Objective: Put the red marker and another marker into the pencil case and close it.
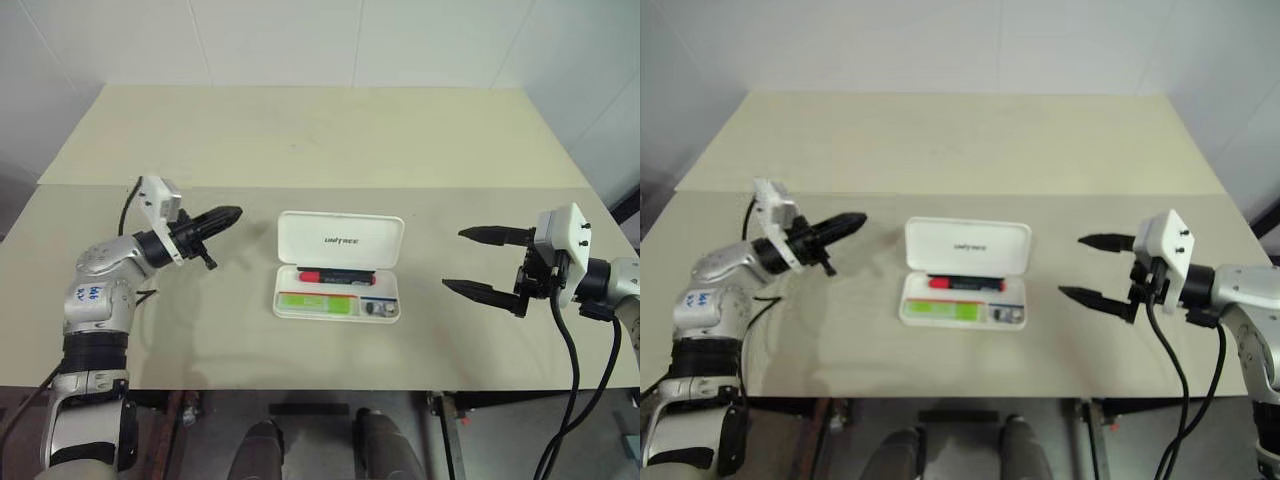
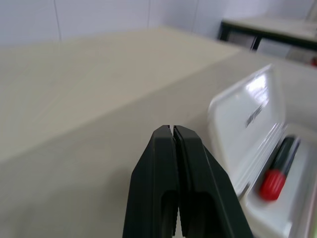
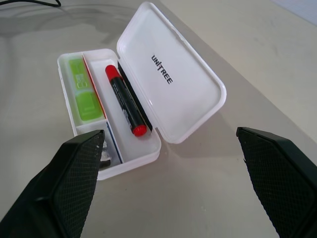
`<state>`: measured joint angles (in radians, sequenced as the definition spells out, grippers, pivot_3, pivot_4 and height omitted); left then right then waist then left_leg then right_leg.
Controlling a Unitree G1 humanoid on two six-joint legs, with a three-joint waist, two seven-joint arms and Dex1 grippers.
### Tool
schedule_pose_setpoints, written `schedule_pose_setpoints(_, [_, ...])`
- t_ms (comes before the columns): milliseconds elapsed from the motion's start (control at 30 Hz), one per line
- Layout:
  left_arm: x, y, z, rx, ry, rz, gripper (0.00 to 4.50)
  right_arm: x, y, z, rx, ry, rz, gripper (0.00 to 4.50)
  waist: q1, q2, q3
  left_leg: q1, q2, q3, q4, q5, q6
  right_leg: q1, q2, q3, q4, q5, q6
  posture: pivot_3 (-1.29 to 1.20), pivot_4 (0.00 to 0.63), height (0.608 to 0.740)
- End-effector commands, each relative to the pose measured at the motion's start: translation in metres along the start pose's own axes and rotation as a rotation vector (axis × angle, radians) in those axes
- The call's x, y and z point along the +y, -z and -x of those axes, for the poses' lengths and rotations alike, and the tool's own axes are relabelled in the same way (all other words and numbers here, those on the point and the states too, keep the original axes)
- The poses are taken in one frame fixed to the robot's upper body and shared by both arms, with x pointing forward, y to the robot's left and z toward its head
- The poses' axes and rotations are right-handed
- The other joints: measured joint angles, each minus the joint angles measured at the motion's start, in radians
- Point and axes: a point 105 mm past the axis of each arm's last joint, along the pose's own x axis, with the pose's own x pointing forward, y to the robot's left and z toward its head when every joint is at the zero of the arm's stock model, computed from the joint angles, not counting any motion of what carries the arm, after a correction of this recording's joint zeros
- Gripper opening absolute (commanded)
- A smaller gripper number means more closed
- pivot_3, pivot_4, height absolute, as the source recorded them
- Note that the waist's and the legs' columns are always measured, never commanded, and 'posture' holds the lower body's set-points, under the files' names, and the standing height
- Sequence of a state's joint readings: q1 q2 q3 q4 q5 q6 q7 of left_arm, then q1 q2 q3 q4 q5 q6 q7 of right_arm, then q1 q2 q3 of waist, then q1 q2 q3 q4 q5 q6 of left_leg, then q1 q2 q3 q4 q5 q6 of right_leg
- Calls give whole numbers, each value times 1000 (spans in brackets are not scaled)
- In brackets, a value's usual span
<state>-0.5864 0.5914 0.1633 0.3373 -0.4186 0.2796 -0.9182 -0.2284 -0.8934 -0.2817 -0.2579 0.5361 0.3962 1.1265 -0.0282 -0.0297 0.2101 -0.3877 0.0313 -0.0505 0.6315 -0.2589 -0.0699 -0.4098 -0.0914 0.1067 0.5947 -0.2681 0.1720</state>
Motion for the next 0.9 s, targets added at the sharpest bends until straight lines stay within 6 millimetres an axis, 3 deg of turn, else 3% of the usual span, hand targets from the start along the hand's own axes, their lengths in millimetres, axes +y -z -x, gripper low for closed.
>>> schedule_pose_setpoints(33, [4, -2, -7, 27, -9, -35, 23, 3, -12, 1, -25, 4, 40, 4500, 0, 0, 0, 0, 0, 0, 0, 0, 0, 0, 0, 0, 0, 0, 0, 0, 150, 740])
schedule_pose_setpoints(233, [3, 2, -22, 44, 16, -36, 23, 4, -12, -1, -32, 12, 39, 4500, 1, 0, 0, 0, 0, 0, 0, 0, 0, 0, 0, 0, 0, 0, 0, 0, 150, 740])
schedule_pose_setpoints(467, [-16, -8, -50, -7, 125, -40, 23, 5, -12, -6, -44, 16, 37, 4500, 1, 0, 0, -1, 0, 0, 0, 0, 0, 0, 0, 0, -1, 0, 0, 0, 150, 740])
schedule_pose_setpoints(633, [-27, -9, -52, -23, 188, -37, 23, 5, -12, -7, -48, 19, 35, 4500, -3, 0, 0, 0, 0, 0, -1, 0, 0, 0, 0, 0, 0, 0, 0, 0, 150, 740])
schedule_pose_setpoints(900, [-44, -18, -37, -79, 320, -47, 23, 7, -10, -8, -51, 21, 28, 4500, 0, 0, 0, -1, 0, 0, -1, 0, 0, 0, 0, 0, -1, 0, 1, 0, 150, 740])
